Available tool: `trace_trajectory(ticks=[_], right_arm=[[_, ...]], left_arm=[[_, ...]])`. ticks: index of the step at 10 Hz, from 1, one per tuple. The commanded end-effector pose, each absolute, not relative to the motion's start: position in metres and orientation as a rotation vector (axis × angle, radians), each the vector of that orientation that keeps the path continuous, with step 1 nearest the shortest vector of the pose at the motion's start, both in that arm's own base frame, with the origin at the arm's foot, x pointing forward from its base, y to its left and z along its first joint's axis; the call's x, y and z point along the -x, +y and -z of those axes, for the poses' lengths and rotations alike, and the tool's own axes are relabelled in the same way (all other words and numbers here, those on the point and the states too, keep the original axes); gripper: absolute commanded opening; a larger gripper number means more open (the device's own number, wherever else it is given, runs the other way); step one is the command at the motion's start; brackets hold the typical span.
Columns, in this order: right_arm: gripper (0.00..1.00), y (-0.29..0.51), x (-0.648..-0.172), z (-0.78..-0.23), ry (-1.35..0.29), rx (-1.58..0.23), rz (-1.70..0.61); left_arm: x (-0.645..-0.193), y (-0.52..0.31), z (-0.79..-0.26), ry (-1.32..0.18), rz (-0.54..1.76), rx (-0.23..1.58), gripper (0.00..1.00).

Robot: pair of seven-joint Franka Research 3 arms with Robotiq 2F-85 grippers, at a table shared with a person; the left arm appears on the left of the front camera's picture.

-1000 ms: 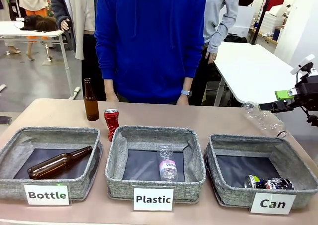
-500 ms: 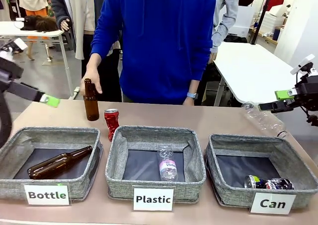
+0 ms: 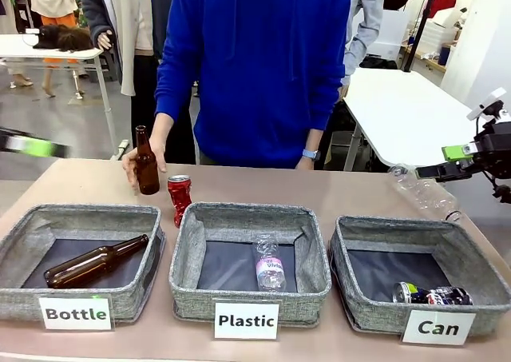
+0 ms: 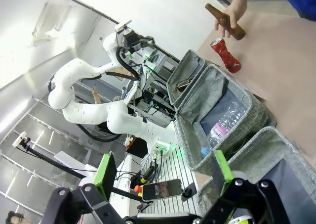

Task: Sort the can waste into the basket.
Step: Pick up the can waste from the table and place it in the right Fabric basket.

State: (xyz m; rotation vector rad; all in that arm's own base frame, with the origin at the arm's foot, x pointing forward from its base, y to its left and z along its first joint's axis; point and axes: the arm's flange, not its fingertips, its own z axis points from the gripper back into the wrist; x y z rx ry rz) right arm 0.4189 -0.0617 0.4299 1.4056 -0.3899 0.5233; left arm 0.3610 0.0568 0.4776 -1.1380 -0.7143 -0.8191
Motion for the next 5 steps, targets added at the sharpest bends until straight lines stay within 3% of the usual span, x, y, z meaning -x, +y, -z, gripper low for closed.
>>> trace_trajectory(ticks=[1,5], right_arm=[[1.00,-0.062,-0.418,-0.431,-0.392,-1.415,-0.527],[1.00,-0.062,-0.418,-0.431,-0.392,-1.415,-0.527]], left_arm=[[-0.327,0.131,-0.504,-0.771,0.724,1.072,1.00],[-0.260,0.236,-0.482,-0.901,0.431,0.937,1.00]])
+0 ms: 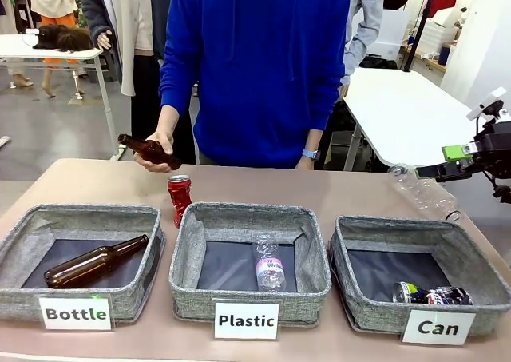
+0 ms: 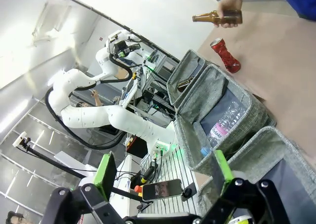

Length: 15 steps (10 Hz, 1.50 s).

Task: Sort the can waste into the basket.
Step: Pick up the can waste from the table and place it in the right Fabric basket.

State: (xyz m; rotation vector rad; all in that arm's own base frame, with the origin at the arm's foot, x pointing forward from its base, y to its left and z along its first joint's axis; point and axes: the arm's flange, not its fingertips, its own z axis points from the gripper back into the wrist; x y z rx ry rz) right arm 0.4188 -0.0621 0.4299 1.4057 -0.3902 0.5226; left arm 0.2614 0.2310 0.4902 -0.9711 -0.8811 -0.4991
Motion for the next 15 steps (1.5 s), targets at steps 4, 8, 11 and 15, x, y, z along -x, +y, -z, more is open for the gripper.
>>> trace_trajectory(ticks=[4,8,11,15], right_arm=[[1.00,-0.062,-0.418,-0.431,-0.392,-1.415,-0.527],[1.00,-0.062,-0.418,-0.431,-0.392,-1.415,-0.527],[1.00,-0.062,-0.418,-0.431,-0.392,-1.415,-0.527],[1.00,-0.062,-0.418,-0.431,-0.392,-1.415,-0.527]], left_arm=[[-0.219,0.273,-0.465,-0.971,0.294,0.927,1.00],[-0.243,0.262,-0.483,-0.928,0.329,0.919,1.00],[-0.205,0.331,-0.490,-0.956,0.130,0.896,1.00],[-0.124,0.381,-0.502,-1.094,-0.075,0.817,1.00]])
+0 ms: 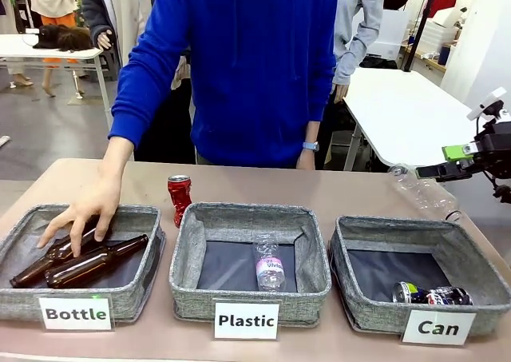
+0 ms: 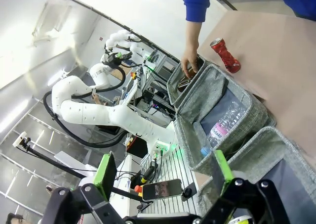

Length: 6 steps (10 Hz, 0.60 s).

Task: Sort the can waste into the basket.
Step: Pick up the can waste from the table and place it in the right Fabric basket.

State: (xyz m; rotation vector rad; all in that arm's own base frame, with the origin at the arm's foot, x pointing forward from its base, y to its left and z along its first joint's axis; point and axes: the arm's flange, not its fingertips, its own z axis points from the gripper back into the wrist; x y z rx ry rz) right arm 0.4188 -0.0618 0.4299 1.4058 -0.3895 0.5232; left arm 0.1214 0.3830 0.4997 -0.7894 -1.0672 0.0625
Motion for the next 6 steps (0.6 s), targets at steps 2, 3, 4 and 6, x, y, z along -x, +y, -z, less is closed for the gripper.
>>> trace_trajectory(ticks=[2,3,4,6], right_arm=[[1.00,-0.062,-0.418,-0.431,-0.392,-1.415,-0.527],[1.00,-0.062,-0.418,-0.431,-0.392,-1.415,-0.527],[1.00,-0.062,-0.418,-0.431,-0.392,-1.415,-0.527],[1.00,-0.062,-0.418,-0.431,-0.392,-1.415,-0.527]], left_arm=[[-0.120,0.381,-0.494,-1.103,-0.082,0.835,1.00],[-0.123,0.380,-0.493,-1.097,-0.076,0.843,1.00],[-0.126,0.379,-0.496,-1.096,-0.060,0.846,1.00],[-0.153,0.361,-0.502,-1.047,0.006,0.854,1.00]])
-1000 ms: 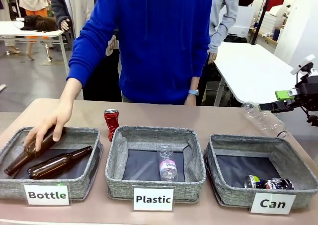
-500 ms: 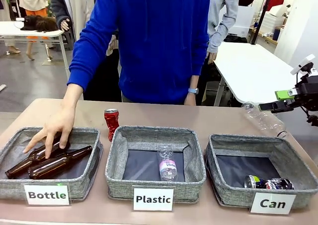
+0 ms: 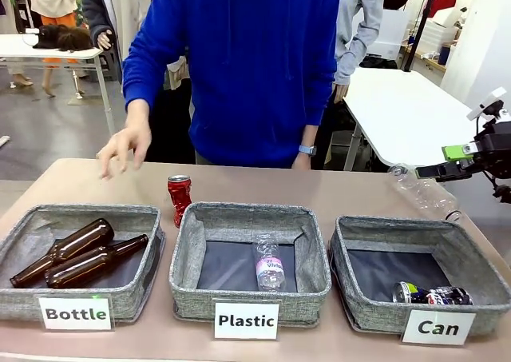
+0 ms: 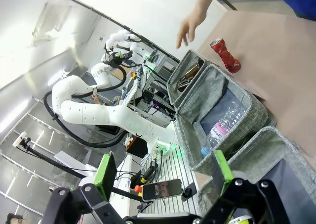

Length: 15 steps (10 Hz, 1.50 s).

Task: Sort the can waste into the basket.
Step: Pick up the can waste from the table and place it in the right Fabric basket.

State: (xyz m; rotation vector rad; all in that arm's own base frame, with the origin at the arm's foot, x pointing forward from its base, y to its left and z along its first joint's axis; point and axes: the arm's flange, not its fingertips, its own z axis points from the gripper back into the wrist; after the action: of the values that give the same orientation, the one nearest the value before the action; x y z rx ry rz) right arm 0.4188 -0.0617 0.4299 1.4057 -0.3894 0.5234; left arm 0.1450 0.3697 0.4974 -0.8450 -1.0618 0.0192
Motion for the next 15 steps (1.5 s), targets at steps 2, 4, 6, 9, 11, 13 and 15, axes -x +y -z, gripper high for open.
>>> trace_trajectory(ticks=[2,4,6,9,11,13,15], right_arm=[[1.00,-0.062,-0.418,-0.431,-0.392,-1.415,-0.527],[1.00,-0.062,-0.418,-0.431,-0.392,-1.415,-0.527],[1.00,-0.062,-0.418,-0.431,-0.392,-1.415,-0.527],[1.00,-0.062,-0.418,-0.431,-0.392,-1.415,-0.527],[1.00,-0.062,-0.418,-0.431,-0.392,-1.415,-0.527],[1.00,-0.062,-0.418,-0.431,-0.392,-1.415,-0.527],[1.00,-0.062,-0.418,-0.431,-0.392,-1.415,-0.527]], left_arm=[[-0.216,0.321,-0.510,-0.929,0.111,0.843,1.00],[-0.273,0.270,-0.525,-0.824,0.263,0.821,1.00],[-0.327,0.204,-0.530,-0.776,0.433,0.810,1.00],[-0.391,0.117,-0.515,-0.855,0.639,0.838,1.00],[-0.417,0.070,-0.488,-0.874,0.764,0.841,1.00],[-0.437,0.040,-0.461,-0.760,0.745,0.961,1.00],[-0.418,0.056,-0.488,-0.822,0.763,0.843,1.00]])
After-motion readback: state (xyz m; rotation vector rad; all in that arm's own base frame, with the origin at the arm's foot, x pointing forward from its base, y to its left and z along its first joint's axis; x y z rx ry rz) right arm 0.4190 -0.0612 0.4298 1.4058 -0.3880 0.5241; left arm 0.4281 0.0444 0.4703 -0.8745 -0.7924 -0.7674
